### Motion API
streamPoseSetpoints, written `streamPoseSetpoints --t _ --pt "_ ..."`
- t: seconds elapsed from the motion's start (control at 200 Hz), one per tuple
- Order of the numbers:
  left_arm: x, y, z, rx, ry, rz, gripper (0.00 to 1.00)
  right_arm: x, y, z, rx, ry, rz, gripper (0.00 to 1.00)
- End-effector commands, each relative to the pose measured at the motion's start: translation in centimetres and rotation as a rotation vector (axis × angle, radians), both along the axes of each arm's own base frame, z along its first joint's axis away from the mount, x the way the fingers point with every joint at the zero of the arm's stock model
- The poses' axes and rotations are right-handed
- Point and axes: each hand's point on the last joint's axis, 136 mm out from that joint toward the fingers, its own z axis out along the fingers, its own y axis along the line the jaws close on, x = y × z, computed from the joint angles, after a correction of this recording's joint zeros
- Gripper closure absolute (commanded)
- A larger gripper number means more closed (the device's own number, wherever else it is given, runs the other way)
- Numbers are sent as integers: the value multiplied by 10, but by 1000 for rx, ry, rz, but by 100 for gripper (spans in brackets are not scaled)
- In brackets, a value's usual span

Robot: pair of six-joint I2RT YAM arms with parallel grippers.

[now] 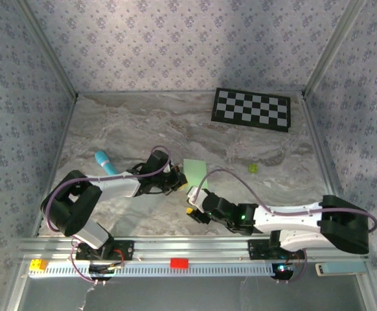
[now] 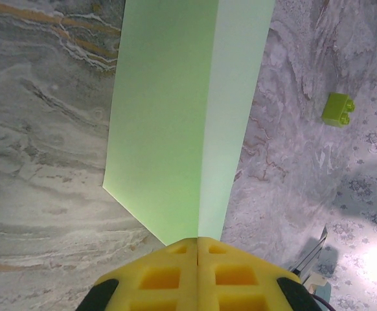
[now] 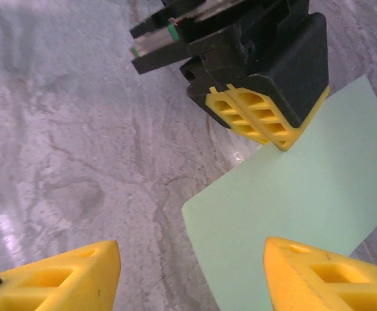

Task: Fold a paper plane with a square sheet of paper (pick it up from the middle)
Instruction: Third fold the triangle at the center of the table.

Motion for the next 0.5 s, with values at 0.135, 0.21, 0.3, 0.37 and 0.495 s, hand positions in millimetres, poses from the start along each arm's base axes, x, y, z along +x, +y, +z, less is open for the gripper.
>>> streamPoseSetpoints --t 0.135,0.21,0.3,0.37,0.495 --pt "3 -4 12 -22 -8 -3 100 21 15 6 -37 -115 -78 40" --pt "3 -4 12 -21 -8 -5 100 21 16 -1 -69 -128 -92 42" --pt "3 -4 11 -19 -8 -5 100 21 16 -8 -80 -132 -104 43" --pt "3 -4 11 -18 -6 -7 100 22 15 -15 -99 -131 -109 46" --pt "3 -4 12 -20 -7 -9 100 25 10 -16 -106 -149 -145 51"
